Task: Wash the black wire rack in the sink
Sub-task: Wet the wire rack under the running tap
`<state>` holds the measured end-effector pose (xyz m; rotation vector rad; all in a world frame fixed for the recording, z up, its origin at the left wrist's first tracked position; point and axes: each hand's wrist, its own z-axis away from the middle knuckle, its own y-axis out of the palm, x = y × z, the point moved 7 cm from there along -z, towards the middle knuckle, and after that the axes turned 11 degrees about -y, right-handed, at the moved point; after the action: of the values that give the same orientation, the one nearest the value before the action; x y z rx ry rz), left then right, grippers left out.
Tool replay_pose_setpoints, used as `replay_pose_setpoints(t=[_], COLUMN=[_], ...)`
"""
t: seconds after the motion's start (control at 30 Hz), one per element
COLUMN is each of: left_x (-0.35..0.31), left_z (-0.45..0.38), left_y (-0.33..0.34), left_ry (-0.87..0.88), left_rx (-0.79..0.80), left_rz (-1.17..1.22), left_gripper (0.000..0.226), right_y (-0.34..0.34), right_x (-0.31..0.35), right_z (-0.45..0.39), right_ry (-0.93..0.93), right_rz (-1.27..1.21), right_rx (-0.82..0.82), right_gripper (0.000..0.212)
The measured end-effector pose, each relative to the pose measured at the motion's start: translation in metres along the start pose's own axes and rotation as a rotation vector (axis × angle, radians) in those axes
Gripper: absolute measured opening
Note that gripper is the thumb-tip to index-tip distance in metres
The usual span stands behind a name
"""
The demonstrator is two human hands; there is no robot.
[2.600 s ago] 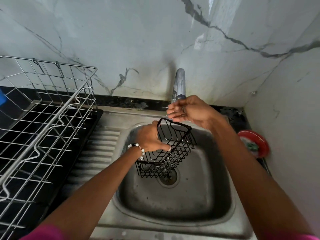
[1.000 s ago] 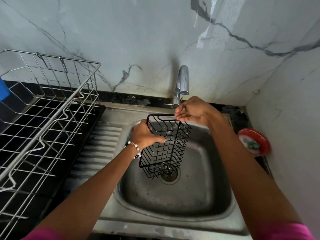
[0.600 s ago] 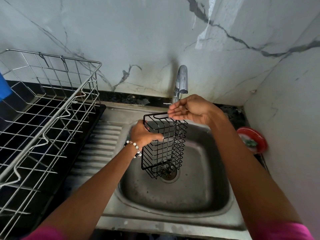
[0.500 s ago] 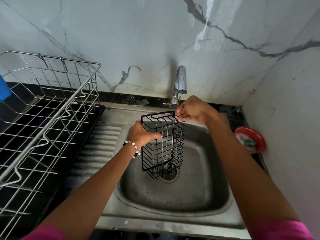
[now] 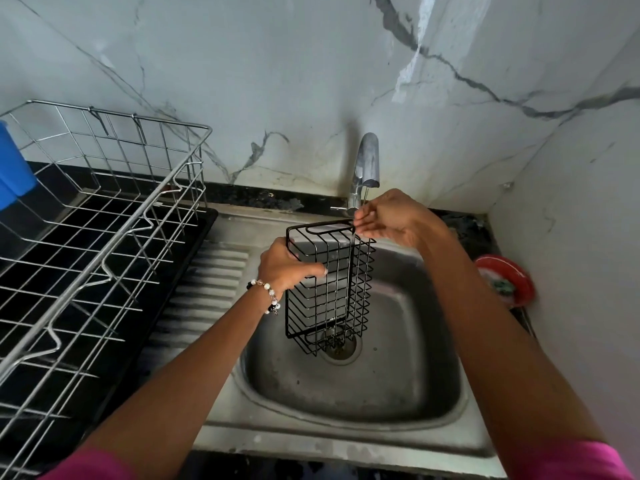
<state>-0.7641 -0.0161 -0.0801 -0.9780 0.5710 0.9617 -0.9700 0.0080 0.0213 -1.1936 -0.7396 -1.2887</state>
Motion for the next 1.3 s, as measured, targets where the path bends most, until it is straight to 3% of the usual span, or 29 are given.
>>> replay_pose_setpoints(t=[0.13,0.23,0.3,0.4,0.47,0.63,0.8,0.93,1.1,1.17,1.3], left_x=[0.001,0.004,0.006,0.009,0.014,0.032,0.041,0.02,-0.027,-0.037,-0.052], left_z=[0.001,0.0,-0.001,-0.002,-0.002,-0.009,-0.016,-0.017,-0.003,-0.005,0.0], left_y=[0.001,0.0,-0.002,-0.002,-0.001,0.005,0.007,-0.006,0.008,0.009,0.007], left_ry=[0.006,0.002,-0.01,-0.039,-0.076,-0.173,-0.228,-0.02,0.281,0.285,0.361], left_rx=[0.016,0.022,0.028,0.067,0.111,0.239,0.383,0.269,0.17,0.131,0.057], left_rz=[0.0,0.022,0.04,0.089,0.13,0.207,-0.002,-0.218,-0.576,-0.605,-0.654], left_gripper=[0.087,0.076,0.082,0.074,0.071,0.083,0.104,0.134,0.147,0.143,0.113], right_y=[0.005,-0.008,-0.009,0.008,0.011,0.013,0.025,0.037,0.043,0.041,0.022], right_x=[-0.002,-0.007,-0.02,-0.046,-0.05,-0.041,-0.031,-0.028,-0.014,-0.01,-0.015], right_z=[-0.003,-0.007,-0.007,-0.004,-0.008,-0.01,-0.002,0.007,0.008,0.009,0.009], right_ry=[-0.004,-0.044,-0.047,-0.034,-0.13,-0.289,-0.353,-0.442,-0.54,-0.544,-0.401], right_rz=[-0.104,0.181,0.334,0.311,0.298,0.33,0.365,0.445,0.509,0.494,0.308], right_rx=[0.04,-0.088,-0.058,0.128,0.09,-0.019,-0.012,0.084,0.174,0.211,0.282], right_gripper=[0.025,0.022,0.021,0.056,0.064,0.046,0.02,0.017,0.016,0.017,0.019])
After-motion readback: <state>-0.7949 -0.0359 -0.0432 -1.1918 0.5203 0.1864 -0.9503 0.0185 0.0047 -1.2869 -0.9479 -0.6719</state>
